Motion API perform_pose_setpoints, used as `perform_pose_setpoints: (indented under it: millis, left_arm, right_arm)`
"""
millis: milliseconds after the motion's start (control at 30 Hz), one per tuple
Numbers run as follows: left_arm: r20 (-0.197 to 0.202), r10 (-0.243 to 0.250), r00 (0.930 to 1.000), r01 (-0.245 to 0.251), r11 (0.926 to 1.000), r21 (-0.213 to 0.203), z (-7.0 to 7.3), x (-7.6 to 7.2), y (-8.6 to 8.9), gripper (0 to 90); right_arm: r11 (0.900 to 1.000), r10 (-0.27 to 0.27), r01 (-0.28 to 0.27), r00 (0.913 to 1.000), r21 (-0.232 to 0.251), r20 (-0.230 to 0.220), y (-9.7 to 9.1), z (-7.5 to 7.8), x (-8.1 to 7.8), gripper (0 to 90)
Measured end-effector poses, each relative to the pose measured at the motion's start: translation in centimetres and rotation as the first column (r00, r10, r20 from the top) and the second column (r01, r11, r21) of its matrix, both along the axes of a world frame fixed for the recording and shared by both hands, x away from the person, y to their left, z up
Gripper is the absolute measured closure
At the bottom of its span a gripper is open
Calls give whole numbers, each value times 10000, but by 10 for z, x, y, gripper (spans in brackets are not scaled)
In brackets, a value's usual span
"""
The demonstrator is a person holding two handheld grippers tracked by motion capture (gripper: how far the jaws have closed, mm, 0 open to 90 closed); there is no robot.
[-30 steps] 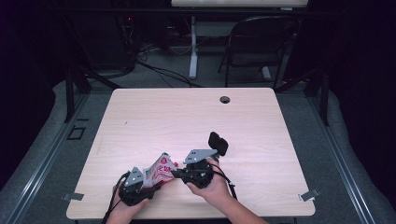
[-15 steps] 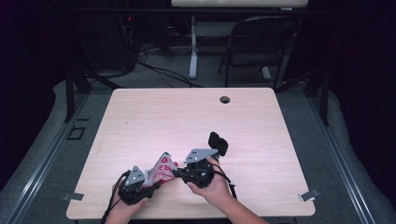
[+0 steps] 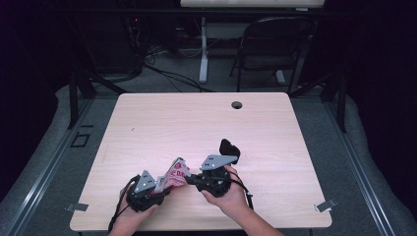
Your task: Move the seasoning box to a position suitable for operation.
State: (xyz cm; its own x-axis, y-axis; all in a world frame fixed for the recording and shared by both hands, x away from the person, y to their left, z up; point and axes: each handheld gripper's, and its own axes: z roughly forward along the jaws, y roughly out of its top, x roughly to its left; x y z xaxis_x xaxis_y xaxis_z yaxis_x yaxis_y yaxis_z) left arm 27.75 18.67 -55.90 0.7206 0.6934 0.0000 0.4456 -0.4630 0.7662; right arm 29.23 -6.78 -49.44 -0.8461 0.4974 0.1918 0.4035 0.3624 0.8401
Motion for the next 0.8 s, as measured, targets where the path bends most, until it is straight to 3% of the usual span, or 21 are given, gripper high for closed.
perform_pose_setpoints:
  millis: [433,800]
  left_arm:
    - [185,-624,9979,627,9979,-160,10,12,-17,599]
    - [478,-289,9984,305,9990,-331,27,26,-17,601]
  right_arm:
    - [9974,-715,716,9974,77,-37,-23,3,-7,680]
    - [9932,-1156,1158,9931,88,-194,-50,21,-5,628]
